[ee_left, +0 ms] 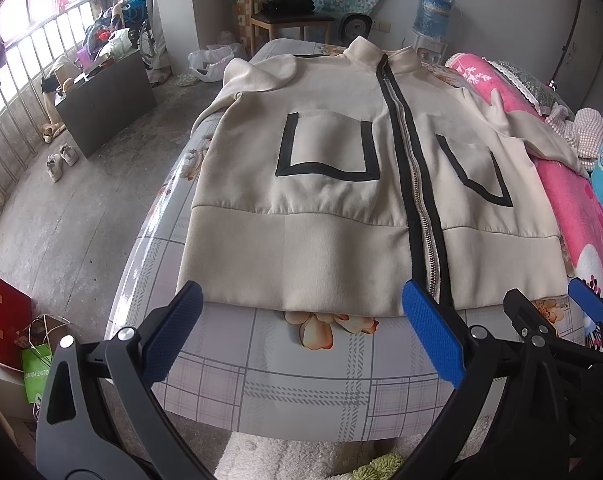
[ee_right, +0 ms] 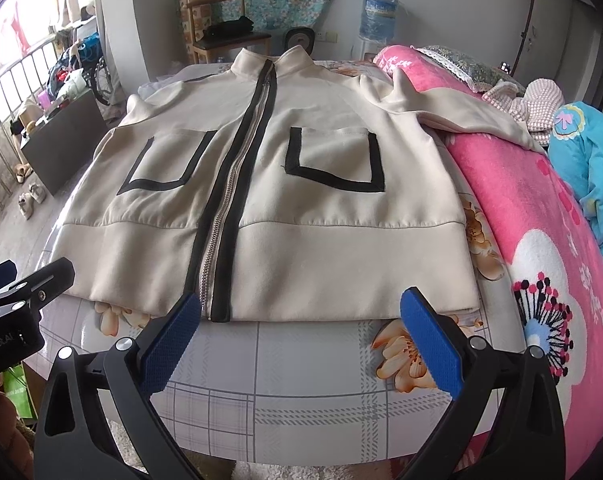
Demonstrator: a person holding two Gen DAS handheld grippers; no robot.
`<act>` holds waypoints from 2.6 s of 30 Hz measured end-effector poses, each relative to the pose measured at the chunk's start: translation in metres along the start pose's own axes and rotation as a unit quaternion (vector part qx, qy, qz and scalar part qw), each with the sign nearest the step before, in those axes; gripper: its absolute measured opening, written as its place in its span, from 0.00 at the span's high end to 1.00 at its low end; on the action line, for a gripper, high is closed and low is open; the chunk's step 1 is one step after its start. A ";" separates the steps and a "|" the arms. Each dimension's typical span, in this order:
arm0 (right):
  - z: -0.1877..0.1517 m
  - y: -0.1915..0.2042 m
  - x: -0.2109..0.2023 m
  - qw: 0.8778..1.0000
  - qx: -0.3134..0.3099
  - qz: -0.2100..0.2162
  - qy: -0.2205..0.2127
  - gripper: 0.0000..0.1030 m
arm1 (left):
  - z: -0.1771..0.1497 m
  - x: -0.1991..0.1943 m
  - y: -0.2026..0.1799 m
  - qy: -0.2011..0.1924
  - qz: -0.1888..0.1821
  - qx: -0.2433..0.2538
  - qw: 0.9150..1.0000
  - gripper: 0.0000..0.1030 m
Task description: Fold large clothes
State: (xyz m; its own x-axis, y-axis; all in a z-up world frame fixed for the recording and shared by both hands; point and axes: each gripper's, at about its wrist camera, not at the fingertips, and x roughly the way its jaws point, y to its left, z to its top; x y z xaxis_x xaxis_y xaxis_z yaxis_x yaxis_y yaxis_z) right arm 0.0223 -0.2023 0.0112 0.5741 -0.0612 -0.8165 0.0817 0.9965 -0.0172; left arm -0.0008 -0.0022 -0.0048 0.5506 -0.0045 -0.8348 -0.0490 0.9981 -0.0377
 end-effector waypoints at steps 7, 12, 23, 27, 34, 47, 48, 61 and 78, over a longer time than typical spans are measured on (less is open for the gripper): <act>-0.001 0.000 0.000 1.000 0.000 0.000 -0.001 0.06 | 0.003 -0.005 0.001 -0.004 0.001 0.000 1.000 0.06; -0.001 -0.001 0.000 1.000 0.000 -0.001 -0.001 0.06 | 0.002 -0.008 0.003 -0.007 0.002 -0.001 1.000 0.06; 0.000 -0.001 -0.001 1.000 -0.001 -0.004 -0.002 0.06 | 0.002 -0.009 0.003 -0.007 0.003 -0.001 1.000 0.06; 0.001 0.001 -0.004 1.000 -0.005 -0.010 -0.003 0.06 | 0.003 -0.010 0.004 -0.009 0.001 -0.003 1.000 0.07; 0.003 0.005 -0.005 1.000 -0.011 -0.026 -0.007 0.06 | 0.005 -0.011 0.007 -0.009 0.001 -0.003 1.000 0.06; 0.003 0.003 0.000 0.999 -0.017 -0.034 -0.006 0.06 | 0.004 -0.007 0.010 -0.005 0.004 -0.003 1.000 0.06; 0.003 0.003 0.001 0.999 -0.018 -0.035 -0.006 0.06 | 0.005 -0.007 0.011 -0.004 0.004 -0.002 1.000 0.06; 0.005 0.004 0.003 0.998 -0.032 -0.054 -0.012 0.06 | 0.003 0.001 0.008 0.001 0.007 -0.001 1.000 0.06; 0.003 -0.034 0.028 0.999 0.012 -0.033 0.016 0.06 | 0.011 0.061 0.018 0.029 0.043 0.011 0.999 0.06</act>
State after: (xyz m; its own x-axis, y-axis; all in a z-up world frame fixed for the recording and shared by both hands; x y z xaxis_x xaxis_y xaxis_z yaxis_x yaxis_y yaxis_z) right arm 0.0380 -0.2383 -0.0097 0.5404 -0.1236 -0.8323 0.1384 0.9887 -0.0569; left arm 0.0413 0.0165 -0.0506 0.4951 0.0791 -0.8652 -0.0756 0.9960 0.0478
